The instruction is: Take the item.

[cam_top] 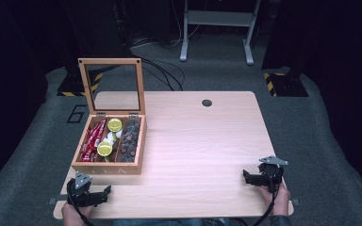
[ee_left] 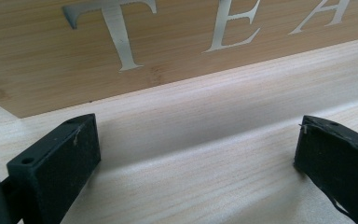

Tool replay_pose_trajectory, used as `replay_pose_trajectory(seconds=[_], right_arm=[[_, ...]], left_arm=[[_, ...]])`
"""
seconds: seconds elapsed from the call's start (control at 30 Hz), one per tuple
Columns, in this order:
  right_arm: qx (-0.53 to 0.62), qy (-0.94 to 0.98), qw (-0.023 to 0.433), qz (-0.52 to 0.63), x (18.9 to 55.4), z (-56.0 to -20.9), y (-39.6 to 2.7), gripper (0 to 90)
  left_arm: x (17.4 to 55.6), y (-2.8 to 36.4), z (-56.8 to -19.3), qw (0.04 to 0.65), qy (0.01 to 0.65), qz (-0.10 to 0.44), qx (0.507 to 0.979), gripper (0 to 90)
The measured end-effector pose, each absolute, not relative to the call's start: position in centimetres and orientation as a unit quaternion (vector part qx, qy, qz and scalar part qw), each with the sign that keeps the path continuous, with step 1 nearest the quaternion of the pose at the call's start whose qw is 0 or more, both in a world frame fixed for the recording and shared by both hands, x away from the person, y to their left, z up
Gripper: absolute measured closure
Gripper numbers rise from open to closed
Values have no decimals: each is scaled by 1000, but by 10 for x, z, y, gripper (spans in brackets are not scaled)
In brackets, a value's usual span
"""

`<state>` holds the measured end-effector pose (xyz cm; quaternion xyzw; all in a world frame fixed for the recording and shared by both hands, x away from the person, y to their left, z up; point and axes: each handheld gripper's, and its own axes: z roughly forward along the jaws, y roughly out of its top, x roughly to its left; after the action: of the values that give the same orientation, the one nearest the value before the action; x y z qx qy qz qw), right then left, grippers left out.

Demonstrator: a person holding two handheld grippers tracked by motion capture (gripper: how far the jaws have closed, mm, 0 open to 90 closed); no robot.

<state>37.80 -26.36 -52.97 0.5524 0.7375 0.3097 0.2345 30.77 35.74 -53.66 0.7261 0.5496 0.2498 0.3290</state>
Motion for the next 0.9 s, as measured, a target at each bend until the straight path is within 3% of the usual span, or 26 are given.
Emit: replay_pose_trajectory(seconds=[0.6, 0.9], right_arm=[[542, 743, 239, 312, 378, -529, -263, 21], [541, 747, 235, 307, 380, -528, -263, 8]], left_arm=[[311, 359, -535, 327, 545, 241, 733, 0], [306, 369, -530, 367, 556, 222, 712, 0]])
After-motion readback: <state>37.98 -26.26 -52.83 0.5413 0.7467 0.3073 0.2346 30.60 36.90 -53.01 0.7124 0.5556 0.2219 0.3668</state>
